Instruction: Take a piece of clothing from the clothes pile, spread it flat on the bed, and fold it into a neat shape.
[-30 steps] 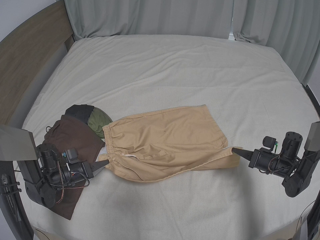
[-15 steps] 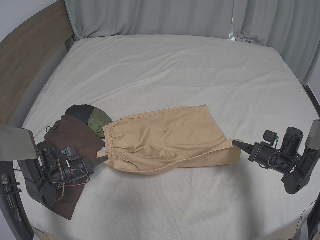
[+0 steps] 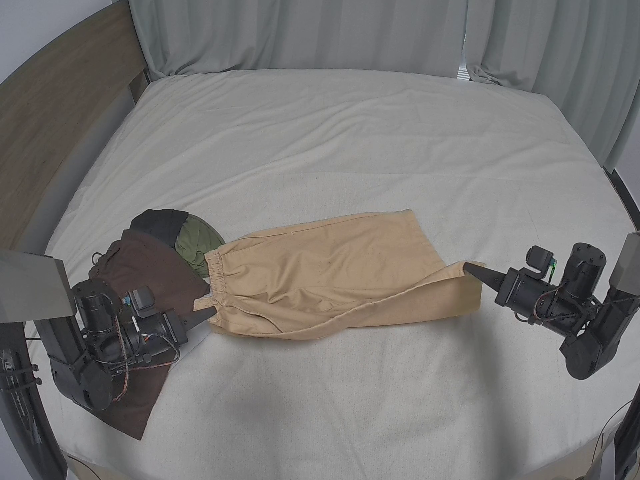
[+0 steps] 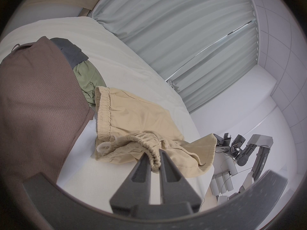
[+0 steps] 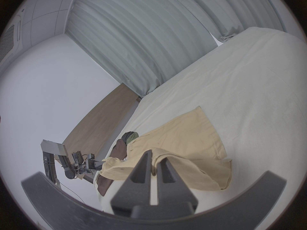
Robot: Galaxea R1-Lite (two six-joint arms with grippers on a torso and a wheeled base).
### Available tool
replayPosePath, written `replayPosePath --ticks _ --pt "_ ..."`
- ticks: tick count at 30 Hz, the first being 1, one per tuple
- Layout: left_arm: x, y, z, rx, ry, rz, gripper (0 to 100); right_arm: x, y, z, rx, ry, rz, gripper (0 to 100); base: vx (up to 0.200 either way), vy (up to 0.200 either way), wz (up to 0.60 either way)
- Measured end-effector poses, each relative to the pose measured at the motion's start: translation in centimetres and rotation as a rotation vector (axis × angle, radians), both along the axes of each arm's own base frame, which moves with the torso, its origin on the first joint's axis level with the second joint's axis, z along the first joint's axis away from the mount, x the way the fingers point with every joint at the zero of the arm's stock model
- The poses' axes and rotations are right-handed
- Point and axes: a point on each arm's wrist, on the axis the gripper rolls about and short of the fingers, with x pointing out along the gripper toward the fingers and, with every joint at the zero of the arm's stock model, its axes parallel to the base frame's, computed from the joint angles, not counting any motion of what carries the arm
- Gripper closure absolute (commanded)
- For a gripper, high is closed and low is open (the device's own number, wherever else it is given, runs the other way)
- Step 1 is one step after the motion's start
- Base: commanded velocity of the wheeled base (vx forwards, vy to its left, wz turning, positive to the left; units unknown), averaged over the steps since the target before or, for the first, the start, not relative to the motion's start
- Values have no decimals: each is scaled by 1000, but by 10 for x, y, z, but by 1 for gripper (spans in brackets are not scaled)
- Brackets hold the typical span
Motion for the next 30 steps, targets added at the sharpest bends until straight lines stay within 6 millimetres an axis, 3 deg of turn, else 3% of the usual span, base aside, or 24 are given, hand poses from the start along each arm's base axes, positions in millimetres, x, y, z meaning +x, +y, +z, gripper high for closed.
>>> replayPosePath --ticks 18,30 --pt "10 0 8 -32 -16 60 100 26 2 25 58 -103 -5 100 0 0 0" --pt "20 1 14 -63 -35 104 100 37 4 30 62 -119 -3 100 0 0 0"
